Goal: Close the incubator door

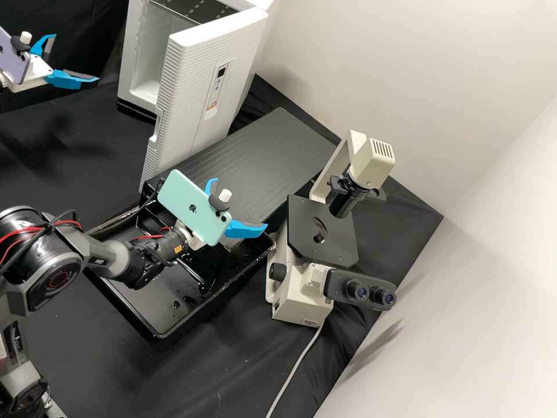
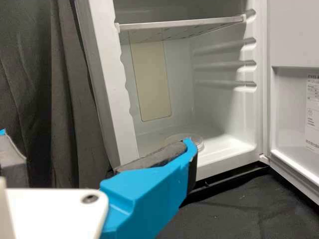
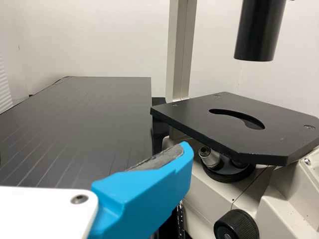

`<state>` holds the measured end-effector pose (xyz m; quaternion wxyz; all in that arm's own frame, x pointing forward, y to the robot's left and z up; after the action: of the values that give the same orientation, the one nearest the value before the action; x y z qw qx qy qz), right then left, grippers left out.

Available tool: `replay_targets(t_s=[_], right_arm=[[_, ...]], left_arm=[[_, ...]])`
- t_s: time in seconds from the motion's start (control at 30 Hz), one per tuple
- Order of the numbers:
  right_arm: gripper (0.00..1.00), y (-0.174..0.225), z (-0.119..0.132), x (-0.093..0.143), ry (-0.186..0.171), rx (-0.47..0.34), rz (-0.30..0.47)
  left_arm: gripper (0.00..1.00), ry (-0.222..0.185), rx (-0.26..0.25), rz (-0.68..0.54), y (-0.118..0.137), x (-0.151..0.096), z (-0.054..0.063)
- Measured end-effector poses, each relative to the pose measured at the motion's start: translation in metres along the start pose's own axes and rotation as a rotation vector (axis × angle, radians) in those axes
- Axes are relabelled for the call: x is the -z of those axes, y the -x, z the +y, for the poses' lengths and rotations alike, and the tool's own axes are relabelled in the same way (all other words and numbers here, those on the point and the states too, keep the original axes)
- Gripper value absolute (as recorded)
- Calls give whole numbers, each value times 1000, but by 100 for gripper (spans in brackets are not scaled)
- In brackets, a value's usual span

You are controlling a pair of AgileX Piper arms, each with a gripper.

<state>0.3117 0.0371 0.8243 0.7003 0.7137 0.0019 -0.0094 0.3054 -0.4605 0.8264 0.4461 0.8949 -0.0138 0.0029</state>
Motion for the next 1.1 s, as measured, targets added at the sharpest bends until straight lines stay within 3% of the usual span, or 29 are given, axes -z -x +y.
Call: replay_targets(t_s=[0.6, 0.8, 0.97, 1.1], right_arm=[[100, -8, 5, 6, 0, -19, 23], [100, -31, 9, 32, 4, -46, 115], [100, -50, 14, 62, 50, -85, 207], [100, -58, 17, 79, 59, -108, 259]], left_arm=[[100, 0, 0, 0, 0, 0, 0], [100, 0, 0, 0, 0, 0, 0], [100, 0, 5, 1, 0, 0, -1], [100, 0, 5, 1, 0, 0, -1]])
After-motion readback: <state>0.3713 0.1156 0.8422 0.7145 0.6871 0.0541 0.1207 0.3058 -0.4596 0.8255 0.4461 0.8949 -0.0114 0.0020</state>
